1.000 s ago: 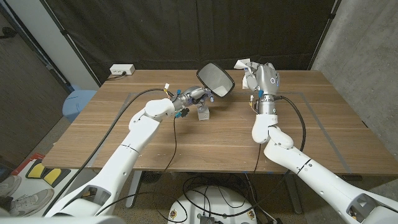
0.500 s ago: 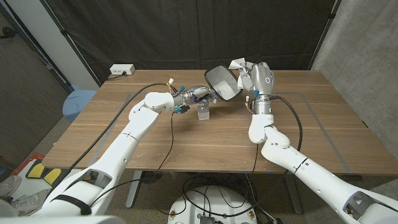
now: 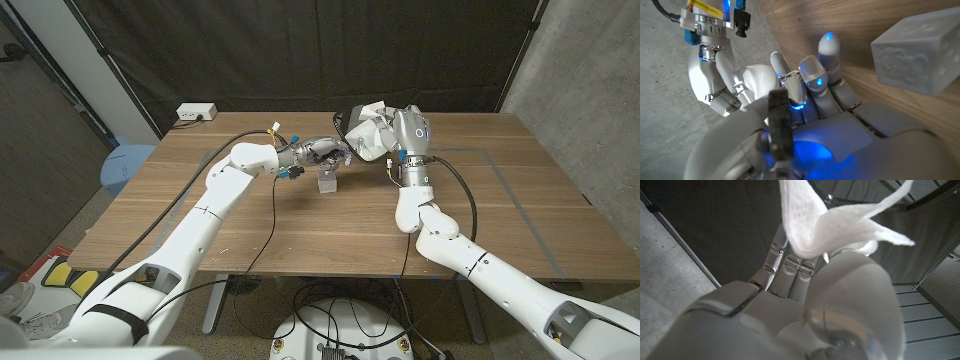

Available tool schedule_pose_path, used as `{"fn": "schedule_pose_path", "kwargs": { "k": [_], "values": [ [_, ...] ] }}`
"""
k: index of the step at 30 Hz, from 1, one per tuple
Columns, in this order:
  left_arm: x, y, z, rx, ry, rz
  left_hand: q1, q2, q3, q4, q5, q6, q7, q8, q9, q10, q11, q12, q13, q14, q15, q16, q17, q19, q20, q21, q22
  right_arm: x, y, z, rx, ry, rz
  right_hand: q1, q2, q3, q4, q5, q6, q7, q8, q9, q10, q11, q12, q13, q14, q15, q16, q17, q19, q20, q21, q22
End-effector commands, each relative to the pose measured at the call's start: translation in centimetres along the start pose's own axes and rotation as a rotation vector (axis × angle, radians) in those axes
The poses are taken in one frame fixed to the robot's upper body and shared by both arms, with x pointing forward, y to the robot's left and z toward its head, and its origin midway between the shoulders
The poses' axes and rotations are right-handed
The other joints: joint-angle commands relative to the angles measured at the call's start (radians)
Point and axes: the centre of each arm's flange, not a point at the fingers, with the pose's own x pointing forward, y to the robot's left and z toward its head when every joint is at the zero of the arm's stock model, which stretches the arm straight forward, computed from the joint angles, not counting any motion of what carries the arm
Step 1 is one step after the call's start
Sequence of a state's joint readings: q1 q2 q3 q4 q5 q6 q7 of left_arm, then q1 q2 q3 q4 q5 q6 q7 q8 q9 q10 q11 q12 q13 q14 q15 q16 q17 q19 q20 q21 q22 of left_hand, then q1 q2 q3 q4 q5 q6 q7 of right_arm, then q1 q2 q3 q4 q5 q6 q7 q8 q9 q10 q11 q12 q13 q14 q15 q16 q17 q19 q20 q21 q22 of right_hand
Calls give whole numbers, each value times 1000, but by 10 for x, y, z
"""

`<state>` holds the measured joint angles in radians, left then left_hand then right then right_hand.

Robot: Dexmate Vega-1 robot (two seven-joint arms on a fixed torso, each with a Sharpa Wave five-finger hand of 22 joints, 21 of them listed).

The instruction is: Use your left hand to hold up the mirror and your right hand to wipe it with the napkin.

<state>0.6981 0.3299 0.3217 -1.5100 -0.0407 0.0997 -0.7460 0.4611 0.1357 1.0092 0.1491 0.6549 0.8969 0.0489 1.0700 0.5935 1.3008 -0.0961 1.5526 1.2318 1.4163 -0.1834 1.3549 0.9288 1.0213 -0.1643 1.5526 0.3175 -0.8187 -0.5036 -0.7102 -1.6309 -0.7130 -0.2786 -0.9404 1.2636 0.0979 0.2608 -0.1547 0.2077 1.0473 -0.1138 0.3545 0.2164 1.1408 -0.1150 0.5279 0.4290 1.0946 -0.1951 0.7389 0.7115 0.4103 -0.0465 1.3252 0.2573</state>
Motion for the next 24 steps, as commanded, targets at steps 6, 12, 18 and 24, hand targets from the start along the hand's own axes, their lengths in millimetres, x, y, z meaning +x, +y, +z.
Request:
{"fn": "schedule_pose_path", "kwargs": {
  "k": [6,12,18,24],
  "values": [
    [-8,8,9,-40,-59,-21,-2,6,220,-141,211,46,48,9,-2,1,-4,5,1,2,-7,5,4,-1,-49,6,3,-8,19,-4,34,47,57,13,-3,6,-3,6,15,6,6,0,18,3,-6,-3,14,-39,-8,7,20,-146,9,-9],
    [-7,12,11,-60,-84,-20,-3,7,219,-142,210,43,48,13,-6,-1,-4,5,1,-1,-8,6,5,-3,-49,5,3,-10,20,-3,102,79,60,14,-8,7,-2,5,22,9,4,-2,23,3,-8,-6,21,-39,-9,9,27,-144,11,-15],
    [-5,15,13,-73,-106,-14,-4,7,219,-141,210,41,48,17,-9,-1,-3,5,1,3,-6,7,4,1,-49,7,5,-15,18,0,177,98,59,14,-12,8,-2,3,25,12,1,-5,25,7,-11,-6,28,-39,-11,10,33,-145,13,-22],
    [0,18,13,-87,-120,1,-6,7,219,-141,209,39,49,20,-13,-1,-4,5,1,1,-8,10,7,-1,-49,5,4,-16,12,7,293,105,57,13,-16,8,-1,1,26,17,-2,-7,25,9,-13,-6,30,-39,-16,9,35,-145,15,-26]
  ]
}}
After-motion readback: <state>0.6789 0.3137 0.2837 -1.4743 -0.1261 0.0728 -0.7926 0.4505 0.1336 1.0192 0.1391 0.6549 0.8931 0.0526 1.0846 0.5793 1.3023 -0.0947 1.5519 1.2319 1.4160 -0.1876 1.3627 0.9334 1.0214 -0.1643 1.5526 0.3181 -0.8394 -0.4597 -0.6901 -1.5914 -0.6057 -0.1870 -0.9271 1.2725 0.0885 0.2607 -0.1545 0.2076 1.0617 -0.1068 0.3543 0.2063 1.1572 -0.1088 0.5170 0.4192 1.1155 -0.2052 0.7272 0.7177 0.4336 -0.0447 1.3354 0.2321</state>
